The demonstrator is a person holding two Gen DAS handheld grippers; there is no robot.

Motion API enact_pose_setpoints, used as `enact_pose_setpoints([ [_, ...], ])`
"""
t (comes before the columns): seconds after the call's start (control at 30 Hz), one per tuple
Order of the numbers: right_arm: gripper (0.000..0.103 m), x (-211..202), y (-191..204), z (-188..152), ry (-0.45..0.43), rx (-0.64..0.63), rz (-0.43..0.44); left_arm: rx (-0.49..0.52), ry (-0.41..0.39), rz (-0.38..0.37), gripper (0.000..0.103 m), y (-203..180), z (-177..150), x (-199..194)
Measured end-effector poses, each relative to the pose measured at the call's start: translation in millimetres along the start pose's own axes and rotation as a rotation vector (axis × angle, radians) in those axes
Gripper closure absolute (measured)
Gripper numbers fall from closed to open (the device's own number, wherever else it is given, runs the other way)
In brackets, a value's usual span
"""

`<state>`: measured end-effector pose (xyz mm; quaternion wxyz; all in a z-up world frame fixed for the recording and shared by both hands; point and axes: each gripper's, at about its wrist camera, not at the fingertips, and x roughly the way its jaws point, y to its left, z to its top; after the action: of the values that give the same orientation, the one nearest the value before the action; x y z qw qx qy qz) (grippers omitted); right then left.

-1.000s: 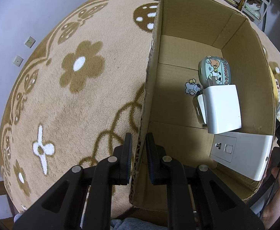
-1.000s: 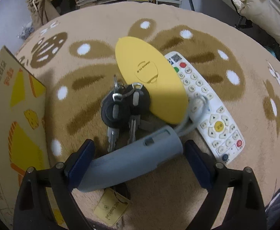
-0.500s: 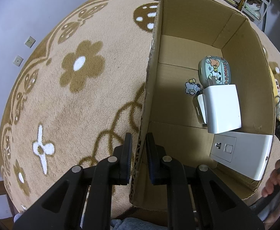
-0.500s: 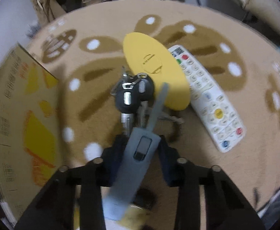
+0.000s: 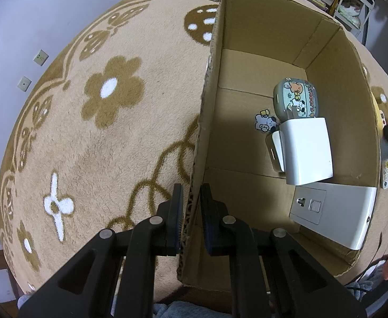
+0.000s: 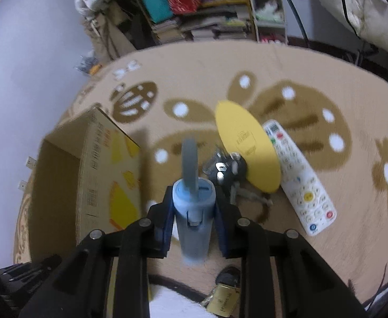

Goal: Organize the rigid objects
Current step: 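Carry the light-blue cylinder into the box and release it with the right gripper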

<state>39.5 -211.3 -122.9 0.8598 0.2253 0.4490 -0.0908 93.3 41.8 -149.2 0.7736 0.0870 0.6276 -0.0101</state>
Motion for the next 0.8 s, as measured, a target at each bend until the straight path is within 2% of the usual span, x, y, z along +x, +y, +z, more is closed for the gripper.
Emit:
enact_pose_setpoints([
  [0.27,0.074,-38,23,18,-0.147,-0.042,0.057,-0.005,0.002,-0.002,0.091,1,1,1],
  [0.53,0.074,-83,55,23,-0.296,-0.095,0.204,-0.005,0.002,-0.002,0.091,0,0,1],
  [0.63,0.074,-89,73,19,-0.317,-0.140,0.249,-0.006,0.002,-0.001,0.091,0,0,1],
  [0.8,0.074,-78,96,10,-0.288,-0.205,0.297,-0.009,0.001,0.002,0.091,0,0,2],
])
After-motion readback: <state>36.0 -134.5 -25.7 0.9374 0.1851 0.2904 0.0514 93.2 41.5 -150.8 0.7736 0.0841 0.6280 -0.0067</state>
